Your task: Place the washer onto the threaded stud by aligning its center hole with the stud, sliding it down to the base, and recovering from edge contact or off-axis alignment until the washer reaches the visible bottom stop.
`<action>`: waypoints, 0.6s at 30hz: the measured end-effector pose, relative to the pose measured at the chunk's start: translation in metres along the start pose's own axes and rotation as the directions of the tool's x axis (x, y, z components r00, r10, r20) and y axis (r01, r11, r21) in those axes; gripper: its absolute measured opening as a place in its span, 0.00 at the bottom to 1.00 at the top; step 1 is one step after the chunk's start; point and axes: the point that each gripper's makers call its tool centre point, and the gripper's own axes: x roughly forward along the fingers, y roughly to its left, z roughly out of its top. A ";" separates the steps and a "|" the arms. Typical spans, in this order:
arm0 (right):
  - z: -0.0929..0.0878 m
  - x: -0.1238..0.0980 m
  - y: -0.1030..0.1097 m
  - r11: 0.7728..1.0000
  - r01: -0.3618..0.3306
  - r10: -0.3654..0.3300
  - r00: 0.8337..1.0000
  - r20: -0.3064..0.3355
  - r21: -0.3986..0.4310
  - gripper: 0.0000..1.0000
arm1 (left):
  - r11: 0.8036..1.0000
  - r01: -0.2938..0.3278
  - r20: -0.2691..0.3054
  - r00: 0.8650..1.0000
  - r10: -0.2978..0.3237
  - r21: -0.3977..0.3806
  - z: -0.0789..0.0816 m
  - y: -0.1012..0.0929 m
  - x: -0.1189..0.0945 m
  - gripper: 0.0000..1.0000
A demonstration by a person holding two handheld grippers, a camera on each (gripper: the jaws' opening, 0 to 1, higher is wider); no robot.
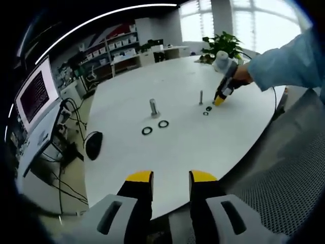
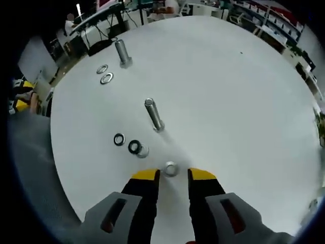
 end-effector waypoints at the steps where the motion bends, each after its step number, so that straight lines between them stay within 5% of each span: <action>1: 0.000 0.000 0.000 1.000 0.003 -0.003 1.000 -0.001 0.003 0.23 | 1.000 0.002 0.000 1.000 -0.002 0.001 0.000 0.000 0.000 0.26; 18: -0.002 0.000 -0.002 0.998 0.038 -0.038 0.999 -0.005 -0.057 0.15 | 1.000 0.007 -0.007 1.000 -0.007 0.004 -0.001 -0.001 0.000 0.26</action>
